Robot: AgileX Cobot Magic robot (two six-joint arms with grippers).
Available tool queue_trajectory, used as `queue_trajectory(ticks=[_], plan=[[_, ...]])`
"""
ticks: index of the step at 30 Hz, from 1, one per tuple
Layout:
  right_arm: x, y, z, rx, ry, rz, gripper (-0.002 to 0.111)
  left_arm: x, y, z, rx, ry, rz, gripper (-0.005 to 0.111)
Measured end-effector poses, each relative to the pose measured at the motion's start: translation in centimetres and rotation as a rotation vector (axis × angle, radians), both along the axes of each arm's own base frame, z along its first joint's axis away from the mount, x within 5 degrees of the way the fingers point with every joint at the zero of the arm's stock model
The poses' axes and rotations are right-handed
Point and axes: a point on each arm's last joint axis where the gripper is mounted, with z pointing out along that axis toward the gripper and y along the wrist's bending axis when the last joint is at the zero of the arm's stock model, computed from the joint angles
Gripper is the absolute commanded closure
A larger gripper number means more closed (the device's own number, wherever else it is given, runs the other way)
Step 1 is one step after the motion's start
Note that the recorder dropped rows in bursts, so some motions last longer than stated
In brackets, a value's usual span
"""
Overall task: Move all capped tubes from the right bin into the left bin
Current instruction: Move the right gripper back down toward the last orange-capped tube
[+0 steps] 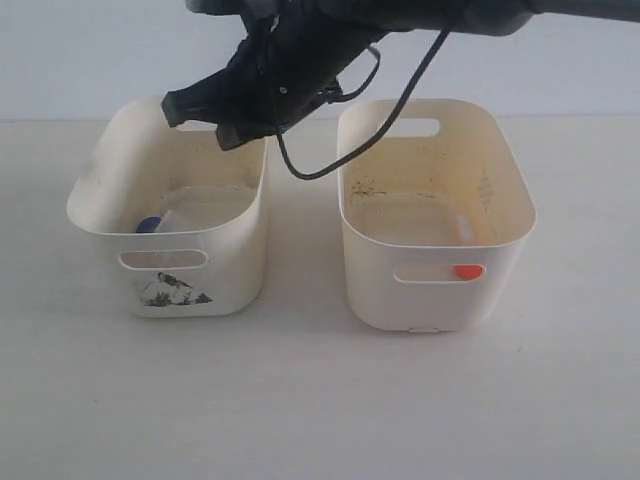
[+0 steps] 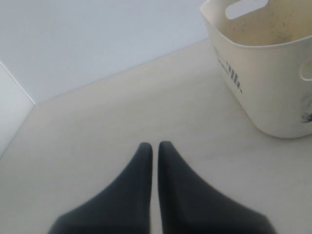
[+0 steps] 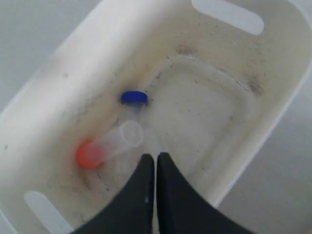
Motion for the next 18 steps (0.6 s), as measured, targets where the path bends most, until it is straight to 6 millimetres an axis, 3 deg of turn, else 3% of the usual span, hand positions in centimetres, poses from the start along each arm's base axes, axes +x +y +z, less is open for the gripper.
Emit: queue_trajectory(ticks=[6, 10, 15, 18], plan=[[-1.8, -5.3, 3.7, -0.334, 0.030, -0.294, 0.107, 0.0, 0.0, 0.0, 0.000, 0.000, 0.000, 0.102], [-2.5, -7.6, 3.1, -0.524, 0.146, -0.429, 0.107, 0.0, 0.0, 0.0, 0.000, 0.000, 0.000, 0.102], [-0.6, -10.8, 1.4, -0.455, 0.289, -0.551, 0.107, 0.0, 0.0, 0.0, 0.000, 0.000, 0.000, 0.102], [0.1, -11.6, 0.4, -0.414, 0.359, -0.579, 0.107, 0.0, 0.0, 0.0, 0.000, 0.000, 0.000, 0.102]])
